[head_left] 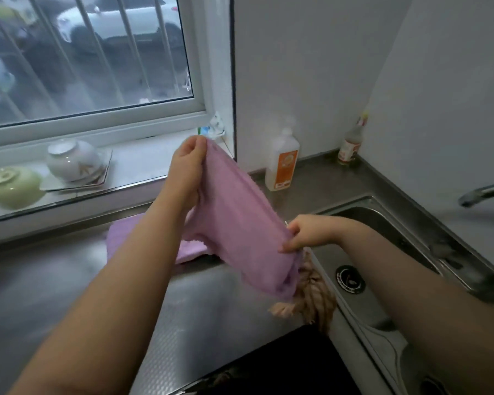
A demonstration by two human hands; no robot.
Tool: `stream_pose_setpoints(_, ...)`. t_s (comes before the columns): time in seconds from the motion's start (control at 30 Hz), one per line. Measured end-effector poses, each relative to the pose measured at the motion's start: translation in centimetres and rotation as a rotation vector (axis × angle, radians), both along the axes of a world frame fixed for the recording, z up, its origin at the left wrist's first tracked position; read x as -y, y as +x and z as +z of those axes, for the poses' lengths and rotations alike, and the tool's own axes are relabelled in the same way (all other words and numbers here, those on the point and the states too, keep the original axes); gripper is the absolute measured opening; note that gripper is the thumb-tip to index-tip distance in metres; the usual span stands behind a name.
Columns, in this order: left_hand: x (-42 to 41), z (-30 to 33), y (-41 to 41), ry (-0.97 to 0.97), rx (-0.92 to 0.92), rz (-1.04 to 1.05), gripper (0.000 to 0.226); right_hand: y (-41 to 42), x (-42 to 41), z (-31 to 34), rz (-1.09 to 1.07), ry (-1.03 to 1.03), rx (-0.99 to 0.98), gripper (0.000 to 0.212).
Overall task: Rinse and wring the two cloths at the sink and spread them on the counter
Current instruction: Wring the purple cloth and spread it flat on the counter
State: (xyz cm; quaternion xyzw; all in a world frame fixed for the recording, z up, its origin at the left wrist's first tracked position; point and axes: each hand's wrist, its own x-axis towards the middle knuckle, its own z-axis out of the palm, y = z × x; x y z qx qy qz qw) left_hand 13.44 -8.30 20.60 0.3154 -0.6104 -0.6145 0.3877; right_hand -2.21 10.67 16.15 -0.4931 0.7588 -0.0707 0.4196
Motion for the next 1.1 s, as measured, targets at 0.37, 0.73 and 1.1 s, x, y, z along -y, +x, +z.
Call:
stream_pose_setpoints(0.37,13.1,-7.6,12.4,-0.136,0.577,0.645,0.034,3.9,8.1,-1.6,-0.135,-0.267,-0.165,0.027)
stream_pose_setpoints(0.73,14.9,-9.5,16.4,0.186,0.255,0.864,0.025,2.8,11.3,-5.9,0.057,0.228,-0.491,0.016)
stream_pose_setpoints(1.1,16.9,-10.8,17.6,0.252,0.297,1.098,0.018,-0.3,13.4,-3.6,-0.392,-0.061,0.101,0.042)
